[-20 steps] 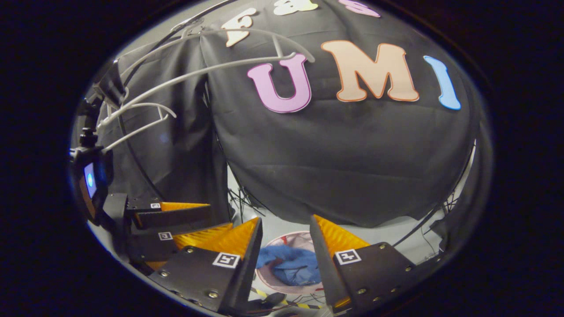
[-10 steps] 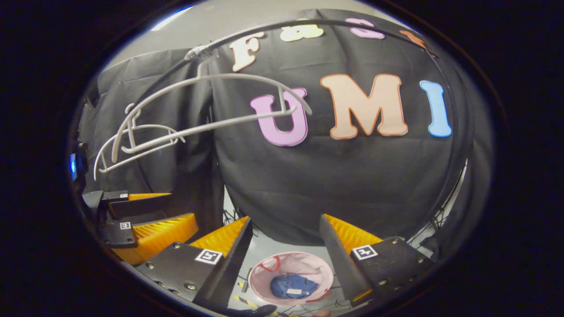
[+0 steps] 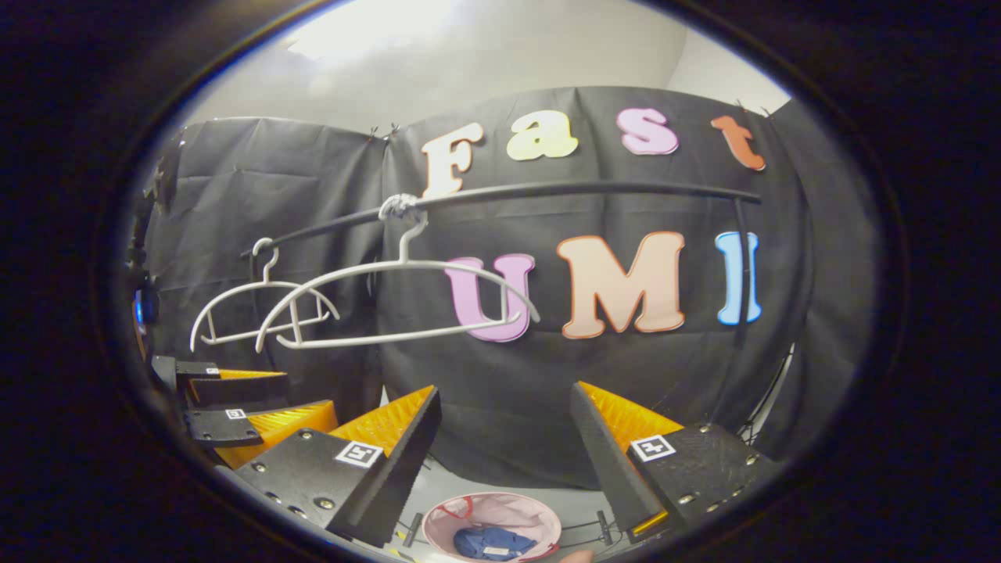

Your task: Grasp the clothes on the hanger with both hands and then place them into the laundry hamper below.

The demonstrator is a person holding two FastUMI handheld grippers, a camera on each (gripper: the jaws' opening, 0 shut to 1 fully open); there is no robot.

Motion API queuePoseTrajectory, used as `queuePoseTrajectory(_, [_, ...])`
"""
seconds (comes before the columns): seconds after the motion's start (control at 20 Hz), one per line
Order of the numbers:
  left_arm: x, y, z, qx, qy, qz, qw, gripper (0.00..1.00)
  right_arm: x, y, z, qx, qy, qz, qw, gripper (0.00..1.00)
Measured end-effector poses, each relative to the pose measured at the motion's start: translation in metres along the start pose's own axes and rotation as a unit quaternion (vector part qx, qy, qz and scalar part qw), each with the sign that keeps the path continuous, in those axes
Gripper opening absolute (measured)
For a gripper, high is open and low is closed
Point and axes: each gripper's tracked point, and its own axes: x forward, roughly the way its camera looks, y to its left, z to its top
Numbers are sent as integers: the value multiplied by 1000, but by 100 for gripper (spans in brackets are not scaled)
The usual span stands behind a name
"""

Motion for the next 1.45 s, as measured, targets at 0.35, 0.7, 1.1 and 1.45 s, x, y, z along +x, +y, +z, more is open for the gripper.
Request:
queuePoseTrajectory(0.35, [-55,8,19,13,-41,39,998,100,-62,-1,8,-16,-23,-18,999,99])
queuePoseTrajectory(0.7, [-74,29,18,17,-47,35,998,100,-100,4,0,-14,-18,-65,998,99])
queuePoseTrajectory(1.1, [-88,38,21,35,-61,4,998,100,-117,31,-2,14,-3,-70,997,99])
queuePoseTrajectory(1.45, [-83,31,16,39,-47,-27,998,100,-125,20,3,16,-11,-96,995,100])
